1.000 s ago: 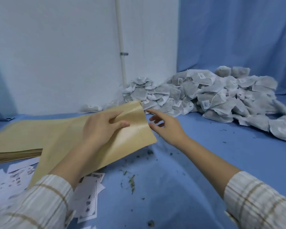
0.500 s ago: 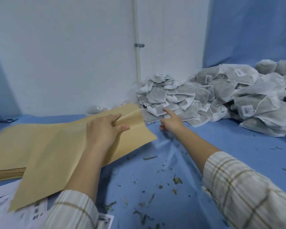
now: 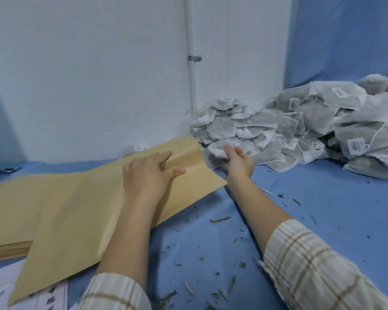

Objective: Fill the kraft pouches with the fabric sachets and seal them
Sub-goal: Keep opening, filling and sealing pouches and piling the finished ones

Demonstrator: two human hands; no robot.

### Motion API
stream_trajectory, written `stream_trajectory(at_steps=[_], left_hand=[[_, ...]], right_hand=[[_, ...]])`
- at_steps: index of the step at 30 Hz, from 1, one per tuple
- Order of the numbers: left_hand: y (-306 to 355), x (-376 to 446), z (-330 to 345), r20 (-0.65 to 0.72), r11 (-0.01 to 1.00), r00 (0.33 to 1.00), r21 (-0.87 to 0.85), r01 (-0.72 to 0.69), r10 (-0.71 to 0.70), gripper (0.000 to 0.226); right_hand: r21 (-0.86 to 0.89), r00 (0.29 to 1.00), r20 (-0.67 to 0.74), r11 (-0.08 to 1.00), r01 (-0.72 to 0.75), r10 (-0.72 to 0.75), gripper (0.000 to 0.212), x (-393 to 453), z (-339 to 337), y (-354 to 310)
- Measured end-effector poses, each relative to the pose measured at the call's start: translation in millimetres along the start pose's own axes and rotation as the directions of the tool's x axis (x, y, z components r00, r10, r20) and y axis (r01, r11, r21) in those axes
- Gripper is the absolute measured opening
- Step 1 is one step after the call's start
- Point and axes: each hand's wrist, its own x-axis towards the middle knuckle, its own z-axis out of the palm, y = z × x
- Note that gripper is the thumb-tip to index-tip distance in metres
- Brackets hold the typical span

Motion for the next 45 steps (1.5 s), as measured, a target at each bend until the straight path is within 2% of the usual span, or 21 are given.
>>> stream_trajectory(at_steps=[2, 5, 7, 9, 13, 19, 22, 24, 26, 27, 29, 31, 33, 35, 37, 38, 39, 40, 42, 44, 45], left_hand=[[0, -1, -3, -0.013, 0.998, 1.0, -0.066, 0.012, -0.013, 0.056], [2, -4, -6, -0.044, 0.996, 0.999, -0.09, -0.001, -0.003, 0.055], [2, -3, -8, -0.068, 0.996, 0.998, -0.092, -0.007, 0.001, 0.055], [-1, -1, -11, -0.094, 0.996, 0.996, -0.092, -0.002, -0.007, 0.055], [-12, 1, -16, -0.097, 0.995, 0.995, -0.094, 0.028, -0.037, 0.055], [-12, 0, -18, -0.098, 0.998, 0.995, -0.067, -0.006, -0.001, 0.055], [-12, 0, -20, -0.086, 0.994, 0.996, -0.107, -0.007, -0.002, 0.052], [-11, 0, -20, -0.075, 0.993, 0.997, -0.122, 0.004, -0.013, 0.046], [-12, 0, -20, -0.079, 0.991, 0.997, -0.136, 0.001, -0.012, 0.04], [-12, 0, -21, -0.082, 0.988, 0.997, -0.152, -0.004, -0.008, 0.037], [-12, 0, -22, -0.077, 0.982, 0.997, -0.187, -0.009, -0.005, 0.035], [-12, 0, -22, -0.066, 0.977, 0.998, -0.212, -0.009, -0.005, 0.035], [-11, 0, -21, -0.037, 0.972, 0.999, -0.235, 0.007, -0.016, 0.036], [-11, 0, -20, -0.003, 0.96, 0.999, -0.277, 0.034, -0.036, 0.037], [-10, 2, -22, -0.006, 0.941, 0.999, -0.335, 0.044, -0.048, 0.035], [-9, 2, -23, -0.019, 0.933, 0.999, -0.357, 0.039, -0.049, 0.034], [-8, 2, -23, -0.032, 0.928, 0.998, -0.371, 0.031, -0.046, 0.033], [-6, 2, -23, -0.034, 0.923, 0.999, -0.383, 0.024, -0.04, 0.032], [-3, -1, -20, 0.002, 0.912, 1.0, -0.41, 0.021, -0.022, 0.027], [-2, -2, -18, 0.046, 0.905, 0.999, -0.425, 0.024, -0.005, 0.023], [-2, -2, -17, 0.053, 0.908, 0.999, -0.418, 0.023, -0.001, 0.024]], right_hand=[[0.028, 0.999, 0.034, 0.999, 0.021, -0.022, 0.034, -4, 0, -8], [0.032, 0.966, 0.256, 0.999, 0.021, -0.029, 0.025, -11, -1, -18], [-0.031, 0.88, 0.475, 1.0, -0.003, 0.017, 0.015, -17, 1, -19], [-0.092, 0.783, 0.619, 0.996, -0.011, 0.065, 0.012, -20, 5, -19], [-0.178, 0.705, 0.707, 0.978, 0.105, 0.053, 0.016, -19, 6, -22], [-0.24, 0.647, 0.763, 0.933, 0.269, 0.01, 0.019, -18, 5, -44], [-0.315, 0.601, 0.797, 0.89, 0.331, 0.059, 0.021, -19, 3, -57], [-0.436, 0.58, 0.811, 0.742, 0.51, 0.078, 0.021, -23, 3, -64], [-0.525, 0.558, 0.827, 0.458, 0.717, 0.074, 0.02, -28, 7, -72], [-0.538, 0.547, 0.833, 0.342, 0.77, 0.079, 0.019, -30, 10, -74], [-0.537, 0.531, 0.843, 0.208, 0.817, 0.091, 0.017, -35, 14, -77], [-0.506, 0.5, 0.862, 0.141, 0.851, 0.077, 0.013, -41, 19, -76], [-0.464, 0.468, 0.883, 0.186, 0.866, 0.026, 0.015, -43, 23, -76], [-0.388, 0.43, 0.903, 0.41, 0.826, -0.012, 0.025, -45, 23, -79], [-0.317, 0.389, 0.92, 0.682, 0.659, 0.051, 0.035, -48, 22, -78], [-0.317, 0.375, 0.921, 0.764, 0.562, 0.106, 0.038, -49, 22, -75], [-0.351, 0.364, 0.915, 0.786, 0.508, 0.174, 0.04, -47, 22, -70], [-0.43, 0.365, 0.891, 0.755, 0.495, 0.268, 0.038, -51, 23, -66], [-0.581, 0.431, 0.813, 0.589, 0.562, 0.39, 0.02, -55, 25, -60], [-0.637, 0.451, 0.761, 0.403, 0.658, 0.467, 0.029, -56, 24, -56], [-0.656, 0.472, 0.741, 0.363, 0.662, 0.478, 0.029, -58, 23, -55]])
